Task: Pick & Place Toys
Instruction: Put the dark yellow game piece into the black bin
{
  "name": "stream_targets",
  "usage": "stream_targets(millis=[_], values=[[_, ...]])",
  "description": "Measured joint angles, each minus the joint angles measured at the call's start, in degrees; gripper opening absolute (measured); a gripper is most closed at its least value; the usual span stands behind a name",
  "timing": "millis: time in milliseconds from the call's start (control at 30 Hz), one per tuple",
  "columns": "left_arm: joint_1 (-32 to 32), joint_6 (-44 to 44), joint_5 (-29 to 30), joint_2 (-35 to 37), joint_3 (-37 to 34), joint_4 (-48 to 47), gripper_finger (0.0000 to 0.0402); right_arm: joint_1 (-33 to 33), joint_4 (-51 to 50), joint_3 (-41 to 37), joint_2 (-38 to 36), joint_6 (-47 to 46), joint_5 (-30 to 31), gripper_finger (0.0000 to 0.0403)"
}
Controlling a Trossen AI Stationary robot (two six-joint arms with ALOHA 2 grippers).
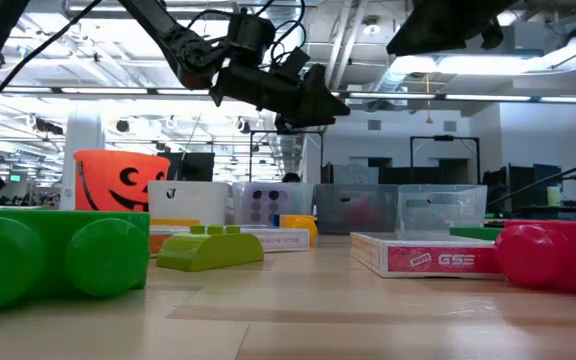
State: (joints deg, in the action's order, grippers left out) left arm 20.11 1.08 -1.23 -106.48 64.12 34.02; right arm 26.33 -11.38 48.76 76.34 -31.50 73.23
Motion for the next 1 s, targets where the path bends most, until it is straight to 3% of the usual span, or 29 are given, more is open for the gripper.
stream_targets(millis=[100, 300, 433, 567, 700, 833, 1000], values=[[-0.9, -2.8, -3.9, 0.8, 0.0, -2.8, 0.0272, 0.0, 0.1, 0.0, -0.1, -0.5, 0.0, 0.0065], [-5.6, -3.0, -22.2, 4.6, -0.1, -14.6, 0.0276, 0.0, -0.3, 0.0, -0.1, -0.6, -2.3, 0.0065], [-11.8, 0.2, -25.3, 8.6, -0.1, -25.1, 0.0274, 0.0, -0.8, 0.0, -0.1, -0.4, -2.8, 0.0065], [-19.2, 8.3, -18.2, 12.4, -0.1, -35.8, 0.0274, 0.0, -1.5, 0.0, -0.1, -0.4, -2.9, 0.0066], [-26.1, 15.8, -3.0, 14.6, -0.1, -46.7, 0.0273, 0.0, -1.5, 0.0, -0.1, -0.4, -2.9, 0.0066], [-30.2, 17.1, 10.7, 15.7, -0.1, -56.2, 0.0277, 0.0, -1.5, 0.0, -0.1, -0.4, -2.9, 0.0066], [-30.7, 16.4, 13.5, 16.5, -0.1, -70.7, 0.0278, 0.0, -1.5, 0.0, -0.1, -0.4, -2.9, 0.0066]])
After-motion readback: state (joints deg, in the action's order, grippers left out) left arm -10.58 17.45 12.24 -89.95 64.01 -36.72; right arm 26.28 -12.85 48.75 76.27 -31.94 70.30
